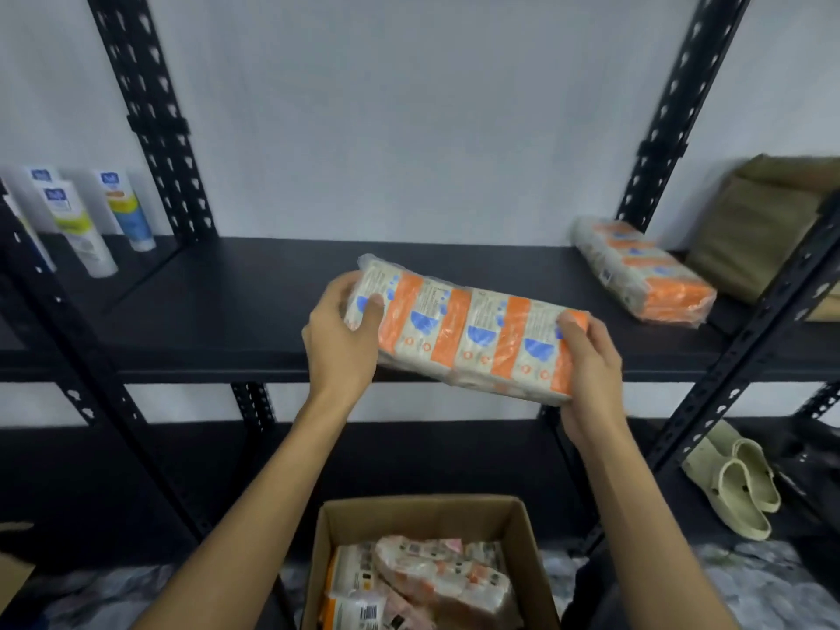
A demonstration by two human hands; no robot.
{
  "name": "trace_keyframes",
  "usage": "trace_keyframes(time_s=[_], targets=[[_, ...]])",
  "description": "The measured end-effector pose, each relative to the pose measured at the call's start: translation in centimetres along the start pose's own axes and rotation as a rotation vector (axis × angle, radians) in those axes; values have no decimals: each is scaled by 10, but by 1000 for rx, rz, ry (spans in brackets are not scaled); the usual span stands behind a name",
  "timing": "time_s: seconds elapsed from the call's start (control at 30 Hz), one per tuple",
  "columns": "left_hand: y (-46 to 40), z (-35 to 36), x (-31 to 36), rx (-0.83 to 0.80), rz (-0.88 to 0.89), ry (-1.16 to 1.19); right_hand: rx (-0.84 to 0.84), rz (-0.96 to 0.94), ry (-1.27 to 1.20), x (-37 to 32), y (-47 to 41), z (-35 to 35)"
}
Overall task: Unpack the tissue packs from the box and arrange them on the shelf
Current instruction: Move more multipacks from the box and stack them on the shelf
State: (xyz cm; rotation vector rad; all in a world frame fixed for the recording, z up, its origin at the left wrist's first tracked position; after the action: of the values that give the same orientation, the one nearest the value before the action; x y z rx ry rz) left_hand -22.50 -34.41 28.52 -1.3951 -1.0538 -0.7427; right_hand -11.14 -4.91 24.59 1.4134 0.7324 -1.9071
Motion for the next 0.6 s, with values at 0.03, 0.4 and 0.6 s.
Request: trace_keyframes(time_s=[0.03,0.4,0.6], targets=[[-9,5,-1,-10,-5,-42,6,22,13,2,-10,4],[-64,40,-41,-125,-67,-367,-32,79,319,1,-72,29],[-88,52,-54,-184,-91,-308,-136,155,326,6,-75,34]])
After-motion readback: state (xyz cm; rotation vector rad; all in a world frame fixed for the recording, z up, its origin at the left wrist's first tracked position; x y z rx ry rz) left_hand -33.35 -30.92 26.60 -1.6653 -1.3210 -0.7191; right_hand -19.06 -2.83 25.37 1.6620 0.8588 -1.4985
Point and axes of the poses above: each hand's wrist, its own y-axis away from the middle knuckle, its own z-axis out of the palm, x = y × z, the point moved 9 cm from there along -y, towards the middle knuckle, and after that the axes turned 1 degree about -x, right-handed, at the moved point
